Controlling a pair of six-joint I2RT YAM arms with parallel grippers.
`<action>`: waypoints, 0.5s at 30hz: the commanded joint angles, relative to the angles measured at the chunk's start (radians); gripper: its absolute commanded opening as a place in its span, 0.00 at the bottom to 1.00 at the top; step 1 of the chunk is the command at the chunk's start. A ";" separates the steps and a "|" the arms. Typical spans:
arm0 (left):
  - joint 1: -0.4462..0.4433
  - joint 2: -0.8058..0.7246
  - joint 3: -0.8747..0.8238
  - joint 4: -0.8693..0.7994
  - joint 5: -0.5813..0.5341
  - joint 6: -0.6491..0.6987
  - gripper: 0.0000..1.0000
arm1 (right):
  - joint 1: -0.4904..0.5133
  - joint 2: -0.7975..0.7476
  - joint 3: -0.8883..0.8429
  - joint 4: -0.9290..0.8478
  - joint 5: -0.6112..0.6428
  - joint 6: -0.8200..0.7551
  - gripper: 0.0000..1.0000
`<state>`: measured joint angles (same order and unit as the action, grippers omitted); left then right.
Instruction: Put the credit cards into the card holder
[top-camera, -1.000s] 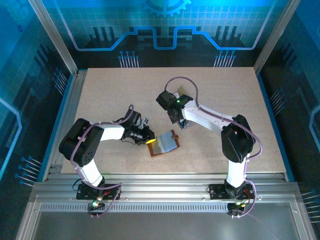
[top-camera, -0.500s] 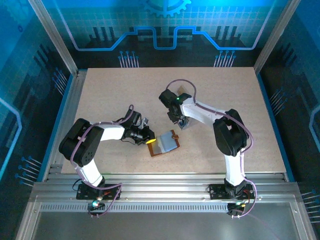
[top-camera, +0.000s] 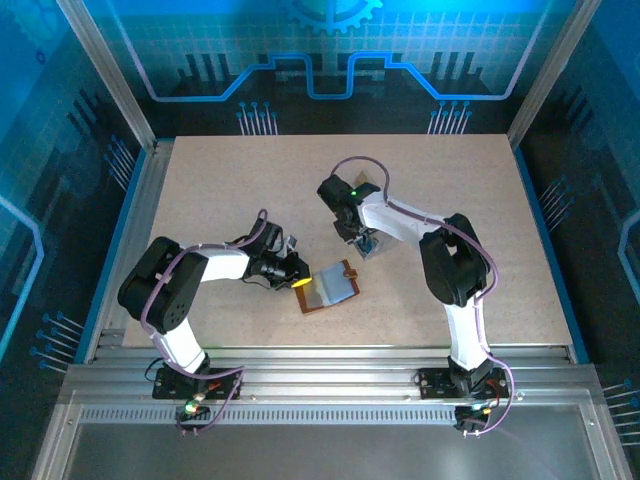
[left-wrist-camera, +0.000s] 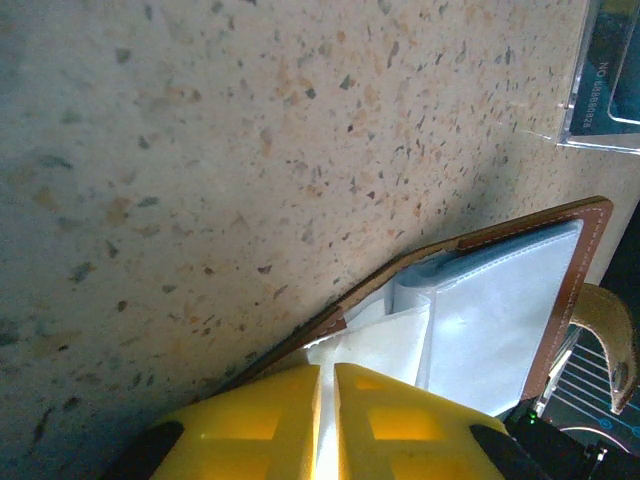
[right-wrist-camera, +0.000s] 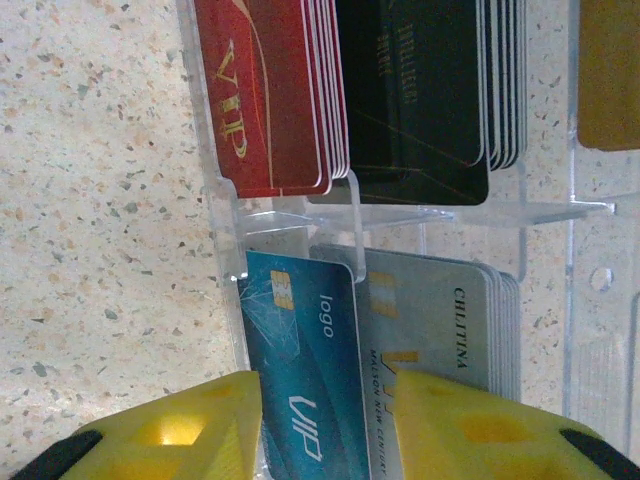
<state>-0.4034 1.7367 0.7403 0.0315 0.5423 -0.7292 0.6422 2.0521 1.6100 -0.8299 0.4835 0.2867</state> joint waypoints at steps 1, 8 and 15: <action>-0.024 0.045 -0.010 -0.064 -0.063 0.027 0.13 | -0.014 0.039 0.010 -0.025 0.005 0.000 0.39; -0.024 0.046 -0.011 -0.063 -0.060 0.025 0.13 | -0.008 0.039 -0.009 -0.026 -0.028 0.004 0.37; -0.023 0.046 -0.012 -0.059 -0.055 0.023 0.13 | -0.015 0.004 -0.032 -0.019 -0.084 -0.010 0.32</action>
<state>-0.4034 1.7363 0.7403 0.0315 0.5426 -0.7296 0.6403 2.0666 1.5936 -0.8299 0.4469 0.2867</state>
